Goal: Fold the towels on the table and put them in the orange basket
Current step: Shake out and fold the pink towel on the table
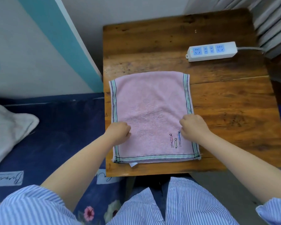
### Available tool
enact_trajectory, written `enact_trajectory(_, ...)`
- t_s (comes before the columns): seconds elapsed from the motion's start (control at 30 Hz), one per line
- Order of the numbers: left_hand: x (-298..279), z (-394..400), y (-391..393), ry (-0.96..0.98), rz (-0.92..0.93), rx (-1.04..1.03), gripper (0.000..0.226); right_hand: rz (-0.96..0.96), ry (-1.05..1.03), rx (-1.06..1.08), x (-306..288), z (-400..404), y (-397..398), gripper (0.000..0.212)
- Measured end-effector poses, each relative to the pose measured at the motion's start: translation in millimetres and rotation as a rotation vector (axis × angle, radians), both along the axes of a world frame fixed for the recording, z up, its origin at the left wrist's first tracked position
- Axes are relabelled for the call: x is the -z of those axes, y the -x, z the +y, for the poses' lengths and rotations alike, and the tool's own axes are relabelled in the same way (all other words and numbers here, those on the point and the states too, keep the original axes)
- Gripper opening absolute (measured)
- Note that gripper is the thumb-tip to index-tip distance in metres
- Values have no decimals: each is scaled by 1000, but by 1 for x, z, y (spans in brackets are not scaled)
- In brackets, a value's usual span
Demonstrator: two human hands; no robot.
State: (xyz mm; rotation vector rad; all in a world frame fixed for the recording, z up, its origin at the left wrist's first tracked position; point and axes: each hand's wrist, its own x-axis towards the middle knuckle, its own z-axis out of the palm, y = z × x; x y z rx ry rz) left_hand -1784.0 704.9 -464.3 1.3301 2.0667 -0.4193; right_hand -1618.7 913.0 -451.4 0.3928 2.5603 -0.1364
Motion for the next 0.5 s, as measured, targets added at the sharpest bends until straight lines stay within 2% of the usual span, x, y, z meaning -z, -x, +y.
enact_trajectory(0.07, 0, 23, 11, -113, 18, -153, 28, 200, 82, 53, 6, 6, 24, 19)
enact_trajectory(0.13, 3, 46, 22, -204, 18, -302, 26, 314, 158, 70, 17, 13, 49, 17)
enact_trajectory(0.27, 16, 86, 46, -321, 35, -511, 30, 261, 198, 63, 41, 27, 97, 37)
enact_trajectory(0.4, 29, 106, 64, -325, 104, -591, 32, 264, 186, 112, 60, 40, 125, 46)
enact_trajectory(0.5, 45, 111, 75, -389, 114, -574, 36, 268, 191, 118, 72, 53, 137, 49)
